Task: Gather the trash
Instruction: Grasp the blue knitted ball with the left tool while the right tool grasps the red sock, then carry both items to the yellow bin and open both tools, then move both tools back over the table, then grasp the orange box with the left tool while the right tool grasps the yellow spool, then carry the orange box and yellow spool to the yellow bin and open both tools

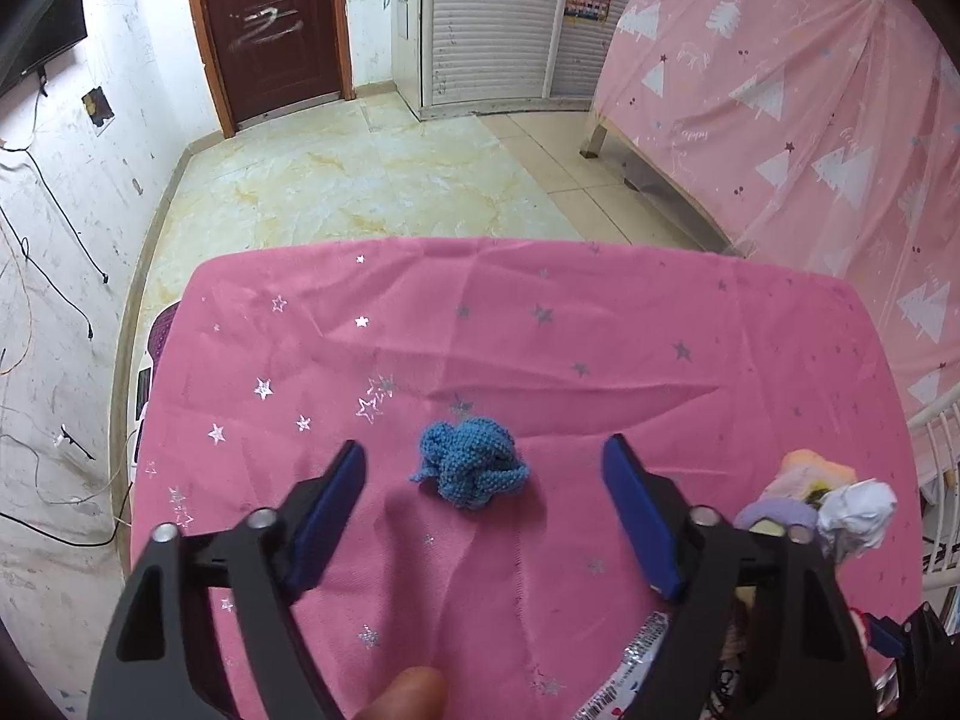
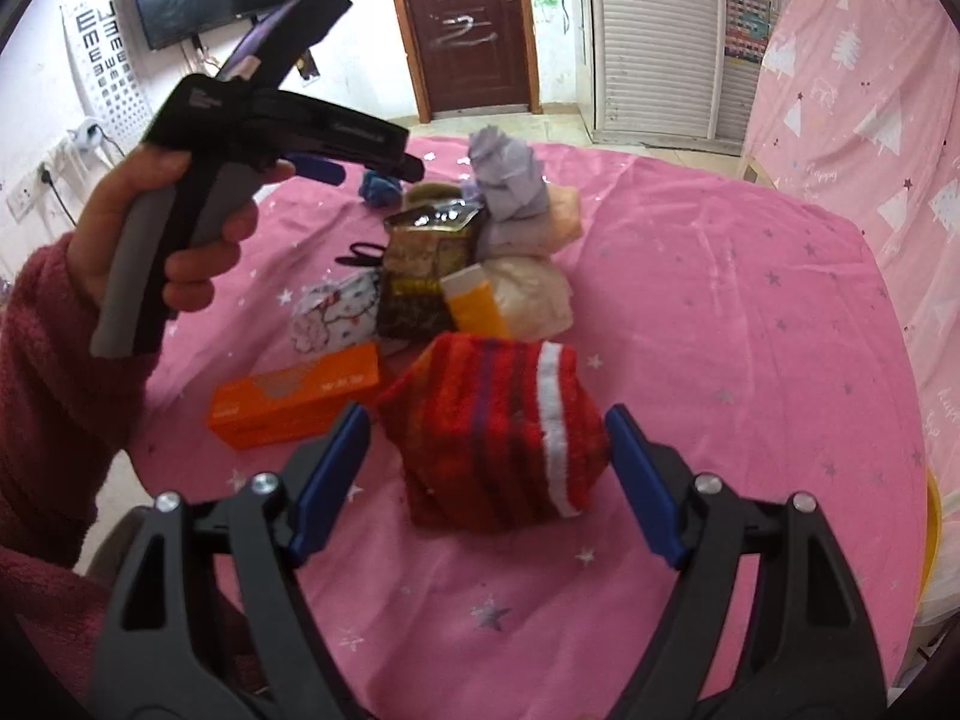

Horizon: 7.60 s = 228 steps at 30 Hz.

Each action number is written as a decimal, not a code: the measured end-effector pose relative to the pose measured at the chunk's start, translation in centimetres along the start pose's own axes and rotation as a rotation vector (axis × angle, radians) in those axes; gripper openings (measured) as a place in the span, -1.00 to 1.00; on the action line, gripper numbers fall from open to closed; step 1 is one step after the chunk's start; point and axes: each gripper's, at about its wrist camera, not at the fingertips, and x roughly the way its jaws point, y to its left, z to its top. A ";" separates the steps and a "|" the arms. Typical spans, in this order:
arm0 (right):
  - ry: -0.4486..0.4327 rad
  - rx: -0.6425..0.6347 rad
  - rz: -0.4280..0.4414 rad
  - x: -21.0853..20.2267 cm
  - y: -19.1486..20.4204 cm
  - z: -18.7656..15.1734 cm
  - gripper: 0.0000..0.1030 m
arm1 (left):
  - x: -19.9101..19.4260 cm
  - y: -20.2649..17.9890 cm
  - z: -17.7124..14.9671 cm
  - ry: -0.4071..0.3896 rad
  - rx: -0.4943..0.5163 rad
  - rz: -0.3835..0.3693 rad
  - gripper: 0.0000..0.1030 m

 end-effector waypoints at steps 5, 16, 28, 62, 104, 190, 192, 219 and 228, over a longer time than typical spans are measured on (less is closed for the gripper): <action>0.018 -0.009 -0.026 0.5 0.3 -0.2 0.47 | 0.8 -0.1 -0.5 0.035 0.008 -0.008 -0.12; -0.009 -0.027 -0.071 0.2 0.2 -0.2 -0.52 | 0.4 0.1 -1.4 0.008 0.007 0.030 -0.58; -0.073 0.059 -0.061 -1.7 -3.2 0.1 -0.65 | -3.5 -2.2 -1.0 -0.062 0.021 0.010 -0.58; -0.203 0.338 -0.326 -10.2 -21.3 -5.5 -0.65 | -8.8 -27.6 -2.2 -0.102 0.333 -0.233 -0.58; -0.146 0.549 -0.310 -8.9 -31.1 -11.4 -0.20 | -4.0 -43.4 -6.9 0.048 0.446 -0.295 -0.03; -0.007 -0.025 -0.045 2.7 -1.2 2.1 -0.20 | -7.0 -7.0 -16.6 -0.048 0.331 -0.128 -0.27; -0.007 -0.026 -0.047 2.8 -1.2 2.2 -0.21 | -7.1 -7.1 -16.6 -0.050 0.330 -0.131 -0.29; -0.087 0.010 -0.092 -0.4 -3.8 1.5 -0.69 | -10.7 -9.8 -15.1 -0.147 0.379 -0.145 -0.68; -0.138 0.098 -0.134 -3.0 -8.4 0.4 -0.69 | -11.4 -14.0 -13.3 -0.168 0.422 -0.159 -0.68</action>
